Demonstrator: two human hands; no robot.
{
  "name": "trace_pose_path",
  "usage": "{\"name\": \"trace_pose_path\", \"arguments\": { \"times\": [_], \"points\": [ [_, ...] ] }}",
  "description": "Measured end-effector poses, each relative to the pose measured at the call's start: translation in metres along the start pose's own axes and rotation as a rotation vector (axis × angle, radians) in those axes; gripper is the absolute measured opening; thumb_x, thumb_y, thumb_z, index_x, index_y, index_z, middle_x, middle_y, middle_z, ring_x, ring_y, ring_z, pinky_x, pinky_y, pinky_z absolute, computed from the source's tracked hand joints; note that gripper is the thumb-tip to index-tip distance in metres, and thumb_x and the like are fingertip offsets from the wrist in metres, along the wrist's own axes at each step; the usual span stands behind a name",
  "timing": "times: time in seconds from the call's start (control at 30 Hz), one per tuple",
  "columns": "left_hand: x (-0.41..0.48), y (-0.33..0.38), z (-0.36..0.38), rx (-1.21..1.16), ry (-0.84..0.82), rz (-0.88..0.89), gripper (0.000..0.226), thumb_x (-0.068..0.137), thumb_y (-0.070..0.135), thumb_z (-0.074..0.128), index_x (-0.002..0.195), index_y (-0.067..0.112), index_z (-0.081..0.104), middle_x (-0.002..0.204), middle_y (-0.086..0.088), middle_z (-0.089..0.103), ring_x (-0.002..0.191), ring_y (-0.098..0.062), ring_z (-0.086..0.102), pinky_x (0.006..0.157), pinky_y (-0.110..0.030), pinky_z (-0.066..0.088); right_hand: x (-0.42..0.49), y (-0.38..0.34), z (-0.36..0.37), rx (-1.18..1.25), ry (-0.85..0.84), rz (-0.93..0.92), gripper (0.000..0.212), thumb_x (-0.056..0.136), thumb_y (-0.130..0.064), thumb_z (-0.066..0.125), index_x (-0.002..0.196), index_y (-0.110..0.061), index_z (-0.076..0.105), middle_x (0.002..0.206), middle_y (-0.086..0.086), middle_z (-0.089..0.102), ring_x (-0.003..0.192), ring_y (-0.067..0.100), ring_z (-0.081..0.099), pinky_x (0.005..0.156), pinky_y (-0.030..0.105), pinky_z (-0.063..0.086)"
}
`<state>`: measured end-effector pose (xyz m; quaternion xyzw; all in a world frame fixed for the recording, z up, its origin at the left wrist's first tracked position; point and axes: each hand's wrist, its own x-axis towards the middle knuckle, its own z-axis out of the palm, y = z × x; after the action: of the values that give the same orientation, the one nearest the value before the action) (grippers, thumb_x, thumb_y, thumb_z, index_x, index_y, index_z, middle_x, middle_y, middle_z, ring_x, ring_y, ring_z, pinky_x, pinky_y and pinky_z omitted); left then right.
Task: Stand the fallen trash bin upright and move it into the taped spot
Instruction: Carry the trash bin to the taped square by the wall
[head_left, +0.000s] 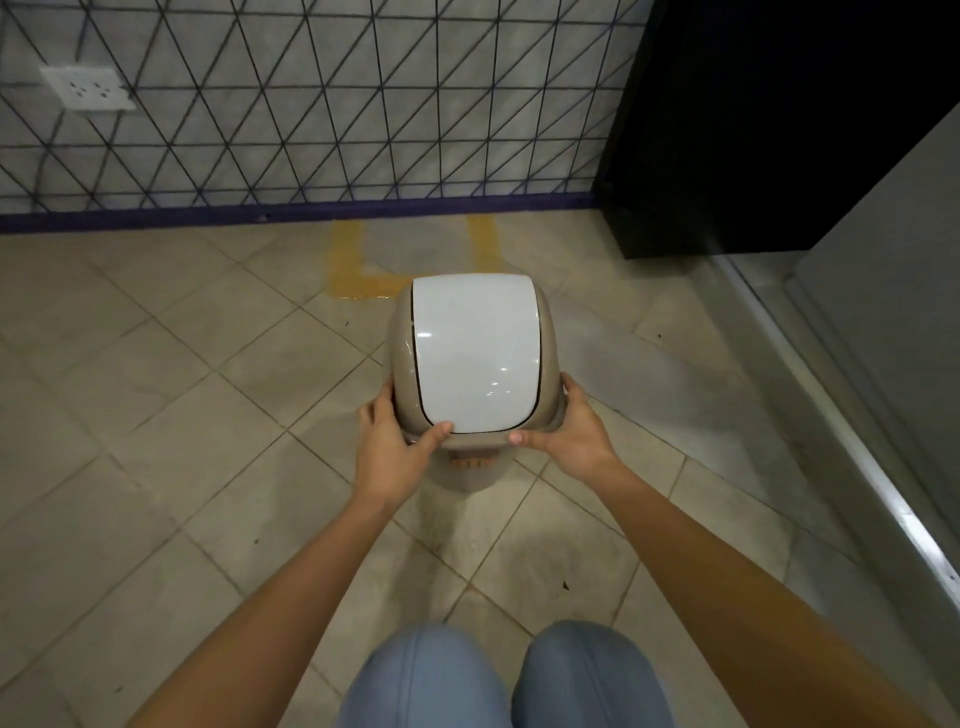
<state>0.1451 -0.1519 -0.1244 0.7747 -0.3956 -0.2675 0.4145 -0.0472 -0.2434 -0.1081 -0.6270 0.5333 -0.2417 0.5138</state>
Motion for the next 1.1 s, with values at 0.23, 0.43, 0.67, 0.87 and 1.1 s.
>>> {"name": "trace_pose_path", "arguments": {
  "times": [0.23, 0.43, 0.67, 0.87, 1.1],
  "points": [
    [0.03, -0.002, 0.007, -0.006, 0.001, -0.001, 0.091, 0.072, 0.042, 0.074, 0.146, 0.023, 0.024, 0.133, -0.007, 0.038, 0.119, -0.022, 0.045, 0.092, -0.027, 0.036, 0.026, -0.002, -0.001, -0.003, -0.009, -0.016, 0.106, 0.053, -0.02, 0.089, 0.14, -0.018, 0.028, 0.119, -0.018, 0.044, 0.113, 0.003, 0.042, 0.087, 0.013, 0.039],
    [0.05, 0.004, 0.009, -0.027, 0.023, -0.005, 0.09, 0.072, 0.04, 0.075, 0.146, 0.023, 0.026, 0.135, -0.008, 0.039, 0.122, -0.02, 0.043, 0.095, -0.029, 0.036, 0.05, -0.002, 0.002, 0.022, 0.011, -0.051, 0.101, 0.054, -0.017, 0.089, 0.137, -0.019, 0.032, 0.12, -0.013, 0.048, 0.114, 0.008, 0.048, 0.087, 0.015, 0.04],
    [0.068, 0.007, 0.009, -0.025, 0.045, -0.011, 0.088, 0.073, 0.04, 0.075, 0.145, 0.022, 0.028, 0.138, -0.009, 0.038, 0.127, -0.021, 0.038, 0.102, -0.036, 0.037, 0.074, -0.006, 0.003, 0.036, -0.01, -0.065, 0.101, 0.055, -0.018, 0.089, 0.138, -0.021, 0.031, 0.111, -0.021, 0.047, 0.11, 0.005, 0.045, 0.07, -0.003, 0.038],
    [0.081, 0.007, 0.011, -0.044, 0.072, -0.013, 0.089, 0.074, 0.04, 0.074, 0.146, 0.024, 0.026, 0.135, -0.009, 0.038, 0.117, -0.015, 0.041, 0.096, -0.029, 0.036, 0.09, -0.009, 0.006, 0.053, -0.022, -0.086, 0.098, 0.057, -0.016, 0.088, 0.137, -0.02, 0.031, 0.108, -0.025, 0.048, 0.109, 0.007, 0.048, 0.07, -0.005, 0.038],
    [0.09, 0.014, 0.015, 0.072, 0.152, 0.098, 0.091, 0.079, 0.035, 0.07, 0.149, 0.02, 0.012, 0.147, -0.009, 0.028, 0.135, -0.024, 0.031, 0.104, -0.039, 0.036, 0.097, -0.028, 0.012, -0.304, 0.057, -0.262, 0.112, 0.065, -0.024, 0.084, 0.147, -0.023, 0.009, 0.153, 0.003, 0.016, 0.141, 0.019, 0.02, 0.112, 0.04, 0.03]
  ]
}}
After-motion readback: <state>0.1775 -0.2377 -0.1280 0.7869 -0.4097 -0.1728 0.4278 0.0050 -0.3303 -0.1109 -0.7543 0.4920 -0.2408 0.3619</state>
